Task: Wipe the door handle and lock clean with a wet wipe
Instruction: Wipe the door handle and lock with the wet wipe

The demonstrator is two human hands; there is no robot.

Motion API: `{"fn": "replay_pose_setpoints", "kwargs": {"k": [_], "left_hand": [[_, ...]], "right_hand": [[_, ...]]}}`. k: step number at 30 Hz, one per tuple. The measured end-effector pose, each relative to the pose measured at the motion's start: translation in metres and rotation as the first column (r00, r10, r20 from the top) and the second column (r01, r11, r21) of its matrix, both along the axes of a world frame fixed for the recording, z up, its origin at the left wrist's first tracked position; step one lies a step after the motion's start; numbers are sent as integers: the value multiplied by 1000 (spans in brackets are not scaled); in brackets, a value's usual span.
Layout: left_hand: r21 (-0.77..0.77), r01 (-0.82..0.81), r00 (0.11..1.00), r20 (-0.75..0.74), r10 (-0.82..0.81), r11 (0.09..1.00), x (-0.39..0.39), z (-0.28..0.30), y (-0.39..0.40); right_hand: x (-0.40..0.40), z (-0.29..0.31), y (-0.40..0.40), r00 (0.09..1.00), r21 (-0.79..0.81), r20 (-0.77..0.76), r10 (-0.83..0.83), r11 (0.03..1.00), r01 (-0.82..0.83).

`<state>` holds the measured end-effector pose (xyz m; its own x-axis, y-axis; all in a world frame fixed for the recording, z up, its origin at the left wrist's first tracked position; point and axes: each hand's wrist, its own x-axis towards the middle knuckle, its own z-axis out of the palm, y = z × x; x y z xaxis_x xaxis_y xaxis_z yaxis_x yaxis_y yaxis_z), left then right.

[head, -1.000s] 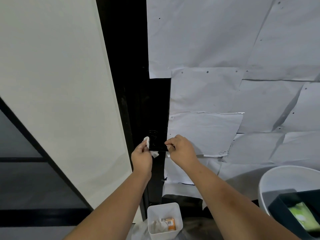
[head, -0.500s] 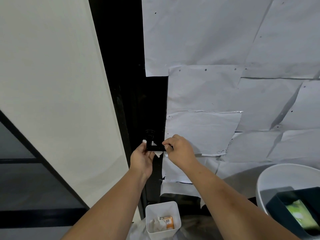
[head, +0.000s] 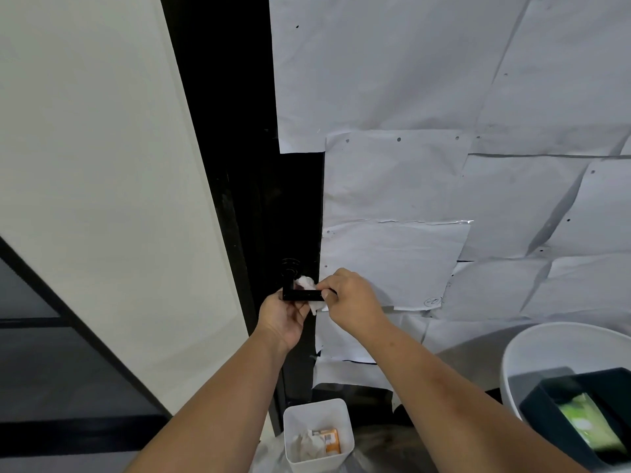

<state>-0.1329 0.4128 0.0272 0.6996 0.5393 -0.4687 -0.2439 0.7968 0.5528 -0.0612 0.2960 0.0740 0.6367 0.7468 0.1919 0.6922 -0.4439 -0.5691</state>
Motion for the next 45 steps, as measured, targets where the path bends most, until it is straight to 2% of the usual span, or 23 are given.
{"fn": "replay_pose_setpoints", "kwargs": {"k": [4,6,9,11,13,14,16,18,19,20,21,24,26,32,36,39,42,45], "left_hand": [[-62,-106,993,46,109,992,-10,5,7],[-20,-143,990,15,143,990,-11,10,8],[215,-204,964,-123,234,955,-12,15,0],[496,-187,936,-172,307,848,-16,22,-9],[765,-116,930,-140,340,633,-17,34,-9],[874,-54,934,-127,334,482,-19,41,-7],[990,116,946,-134,295,78,-17,51,2],[929,241,953,-171,252,-281,-10,56,16],[863,280,950,-186,251,-419,-4,54,25],[792,323,941,-210,265,-518,3,55,34],[735,361,930,-240,278,-574,11,53,42],[623,460,888,-313,338,-632,24,50,52],[578,509,861,-321,395,-638,20,52,42],[543,486,872,-252,419,-685,18,63,39],[648,429,885,-162,436,-629,21,72,36],[592,504,861,-286,421,-628,18,65,37],[638,544,838,-374,397,-545,11,67,36],[853,408,888,-288,358,-325,-1,80,33]], "right_hand": [[1,2,-1,1000,-9,-21,6,1000,-6],[1,3,-1,1000,-12,-28,-1,1000,0],[0,2,-1,1000,-21,-17,-2,1000,1],[-1,3,-1,1000,-24,-16,-5,1000,4],[0,2,-1,1000,-25,-10,-9,1000,9],[-1,2,0,1000,-28,-1,-8,1000,8],[-1,2,0,1000,-28,18,-7,1000,7],[-1,1,-1,1000,-23,26,-8,1000,9],[-1,1,-1,999,-20,31,-9,1000,10],[-1,1,-1,999,-19,33,-9,1000,10],[-1,1,-1,999,-17,34,-9,1000,9],[0,-1,0,999,-16,34,-6,1000,6],[2,-2,0,1000,-19,30,-1,1000,2],[1,-1,-1,999,-5,31,8,1000,-8],[2,-2,1,999,0,33,4,1000,-4],[2,-2,2,1000,-19,21,-3,1000,4],[2,-1,0,999,-45,37,2,999,0],[3,-1,-5,990,-94,139,-36,994,49]]}}
